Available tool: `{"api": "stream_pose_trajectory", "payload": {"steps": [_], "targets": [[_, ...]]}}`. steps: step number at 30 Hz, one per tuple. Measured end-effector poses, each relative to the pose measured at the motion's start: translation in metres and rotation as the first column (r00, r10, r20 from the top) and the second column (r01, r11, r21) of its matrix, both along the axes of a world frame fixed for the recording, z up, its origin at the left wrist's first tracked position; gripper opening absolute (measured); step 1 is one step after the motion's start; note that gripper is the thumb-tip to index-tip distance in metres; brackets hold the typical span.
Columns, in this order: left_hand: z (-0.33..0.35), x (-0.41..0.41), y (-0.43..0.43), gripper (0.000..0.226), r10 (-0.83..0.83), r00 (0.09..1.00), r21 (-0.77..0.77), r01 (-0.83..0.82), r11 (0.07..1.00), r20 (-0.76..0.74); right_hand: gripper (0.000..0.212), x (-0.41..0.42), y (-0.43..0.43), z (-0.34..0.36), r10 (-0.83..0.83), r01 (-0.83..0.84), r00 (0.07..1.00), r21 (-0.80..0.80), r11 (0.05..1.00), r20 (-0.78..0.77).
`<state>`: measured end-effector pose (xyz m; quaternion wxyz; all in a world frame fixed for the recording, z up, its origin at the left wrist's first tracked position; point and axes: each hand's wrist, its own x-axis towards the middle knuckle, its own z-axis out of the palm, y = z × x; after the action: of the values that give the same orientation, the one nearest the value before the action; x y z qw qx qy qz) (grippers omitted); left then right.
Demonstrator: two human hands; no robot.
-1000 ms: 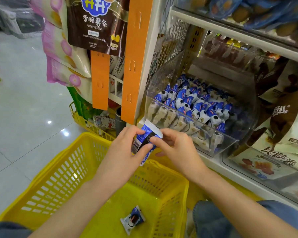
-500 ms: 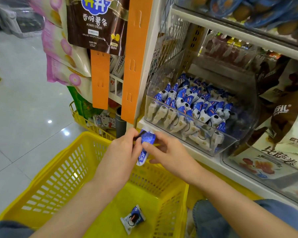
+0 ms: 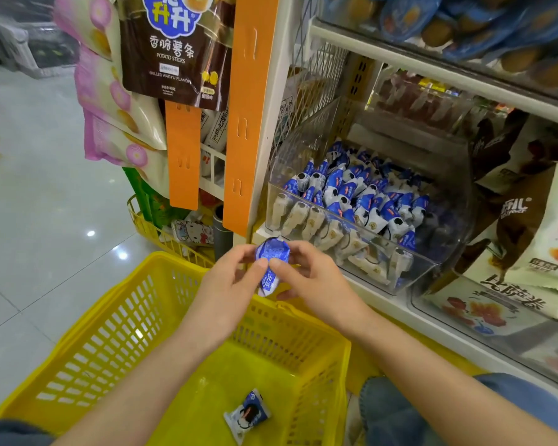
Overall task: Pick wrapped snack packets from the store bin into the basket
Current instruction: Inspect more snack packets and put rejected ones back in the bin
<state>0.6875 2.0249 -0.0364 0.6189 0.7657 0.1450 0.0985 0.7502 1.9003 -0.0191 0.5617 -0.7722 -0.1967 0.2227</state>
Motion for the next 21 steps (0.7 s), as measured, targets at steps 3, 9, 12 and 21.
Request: {"api": "stream_pose_trajectory", "payload": {"steps": [3,9,12,21], "targets": [[0.002,0.000,-0.003,0.026,-0.072,0.997,-0.145,0.067,0.987,-0.032,0.042,0.002,0.000,0.001,-0.077,0.080,0.993,0.028,0.996,-0.094],[0.007,0.000,-0.005,0.022,-0.066,0.997,-0.401,0.071,0.913,0.028,0.029,0.008,-0.011,0.013,0.001,0.015,0.977,0.076,0.997,-0.215],[0.007,-0.001,-0.009,0.017,-0.113,0.993,-0.365,0.117,0.924,0.031,0.023,0.007,-0.014,0.013,-0.032,0.031,0.995,-0.007,0.999,-0.093],[0.013,0.004,-0.001,0.021,-0.008,0.989,-0.328,0.057,0.943,0.150,0.018,0.006,-0.010,0.028,-0.030,0.020,0.986,0.064,0.998,0.167]]}}
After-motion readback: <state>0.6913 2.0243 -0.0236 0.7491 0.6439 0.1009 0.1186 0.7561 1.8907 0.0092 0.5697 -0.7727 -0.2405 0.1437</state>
